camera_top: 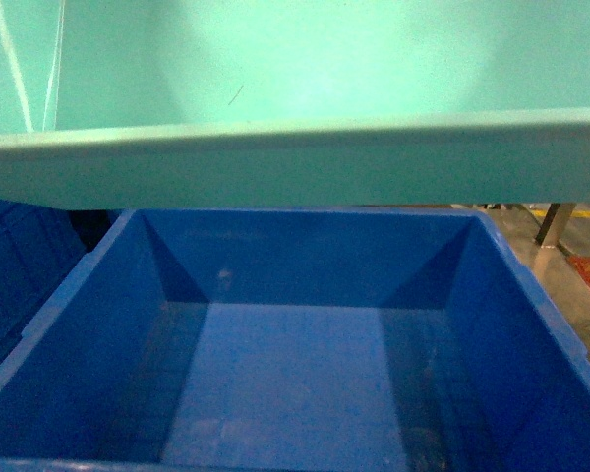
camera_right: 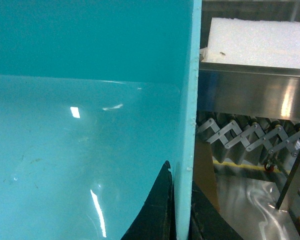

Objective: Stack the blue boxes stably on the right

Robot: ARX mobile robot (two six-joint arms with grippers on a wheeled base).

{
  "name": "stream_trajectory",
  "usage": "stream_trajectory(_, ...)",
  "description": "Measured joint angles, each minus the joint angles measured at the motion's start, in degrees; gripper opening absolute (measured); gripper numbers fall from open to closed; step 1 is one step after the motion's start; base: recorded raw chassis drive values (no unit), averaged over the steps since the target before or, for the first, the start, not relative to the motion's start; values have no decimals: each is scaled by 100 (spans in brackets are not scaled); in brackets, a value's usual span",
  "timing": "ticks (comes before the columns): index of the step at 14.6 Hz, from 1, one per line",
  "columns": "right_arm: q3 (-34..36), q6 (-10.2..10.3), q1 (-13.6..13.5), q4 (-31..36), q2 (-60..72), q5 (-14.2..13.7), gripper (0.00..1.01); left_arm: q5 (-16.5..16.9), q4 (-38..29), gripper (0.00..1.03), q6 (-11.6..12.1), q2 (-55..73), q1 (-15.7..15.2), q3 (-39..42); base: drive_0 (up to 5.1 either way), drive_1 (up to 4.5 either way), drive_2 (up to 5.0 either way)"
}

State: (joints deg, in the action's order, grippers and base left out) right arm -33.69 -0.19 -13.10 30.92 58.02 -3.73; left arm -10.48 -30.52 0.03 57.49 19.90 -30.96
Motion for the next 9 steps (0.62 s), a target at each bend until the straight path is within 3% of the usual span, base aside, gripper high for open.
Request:
stream_trajectory(3,4,-7,0,-136,63,-2,2,13,131,2,-37,79,-39,-2,0,0,0)
stream_trajectory(7,404,-160,-44,-214,439,-37,2,-44,302,2,-369,817,-96,227,0,0,0)
stream_trajectory(9,575,-184,160,-260,817,81,2,-260,199,2,-413,1412,155,273,0,0,0)
